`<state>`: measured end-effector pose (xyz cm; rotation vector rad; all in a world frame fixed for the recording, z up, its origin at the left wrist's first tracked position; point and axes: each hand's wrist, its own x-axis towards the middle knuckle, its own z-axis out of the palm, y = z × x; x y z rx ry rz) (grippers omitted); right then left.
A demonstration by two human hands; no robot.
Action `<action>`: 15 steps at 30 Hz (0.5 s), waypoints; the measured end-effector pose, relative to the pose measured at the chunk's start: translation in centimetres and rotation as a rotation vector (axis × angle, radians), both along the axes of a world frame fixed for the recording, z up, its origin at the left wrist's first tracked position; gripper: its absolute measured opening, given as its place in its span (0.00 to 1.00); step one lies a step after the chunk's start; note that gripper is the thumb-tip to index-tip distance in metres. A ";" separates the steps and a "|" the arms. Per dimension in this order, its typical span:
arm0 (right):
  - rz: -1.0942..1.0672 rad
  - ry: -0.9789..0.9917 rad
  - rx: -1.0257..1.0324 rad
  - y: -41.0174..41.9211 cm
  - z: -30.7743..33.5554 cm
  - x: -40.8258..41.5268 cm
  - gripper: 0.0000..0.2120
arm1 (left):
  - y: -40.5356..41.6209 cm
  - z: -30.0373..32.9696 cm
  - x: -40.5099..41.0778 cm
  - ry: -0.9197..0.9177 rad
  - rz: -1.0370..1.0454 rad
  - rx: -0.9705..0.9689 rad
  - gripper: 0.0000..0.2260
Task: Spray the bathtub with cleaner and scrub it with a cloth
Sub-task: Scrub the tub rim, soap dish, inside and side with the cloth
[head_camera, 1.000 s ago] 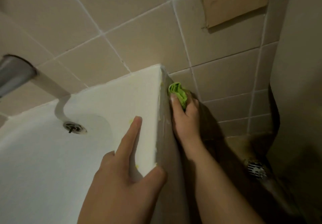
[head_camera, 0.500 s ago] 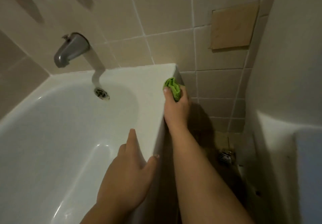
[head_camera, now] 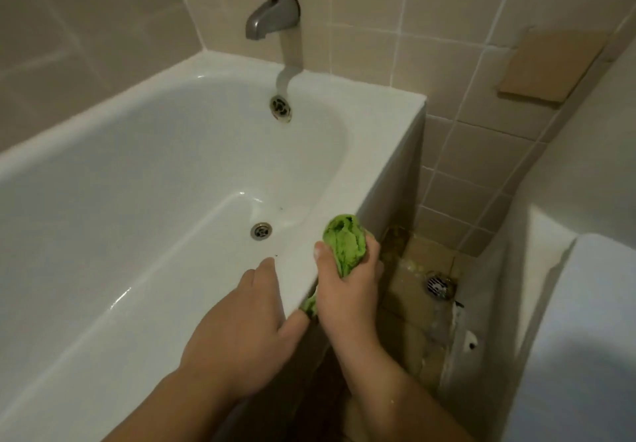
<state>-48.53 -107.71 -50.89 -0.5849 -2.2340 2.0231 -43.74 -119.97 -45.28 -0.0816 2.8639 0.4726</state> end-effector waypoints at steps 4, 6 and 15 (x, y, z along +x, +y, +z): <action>-0.013 0.053 0.002 -0.2 -0.4 -0.8 0.25 | -1.3 -1.0 1.7 0.024 0.025 -0.019 0.26; -0.012 0.079 0.026 0.1 -0.5 -1.5 0.23 | -1.2 -1.3 1.7 0.035 0.036 -0.017 0.22; 0.013 0.099 0.179 0.6 0.2 -2.1 0.24 | -1.4 -1.0 3.2 0.132 0.072 0.005 0.25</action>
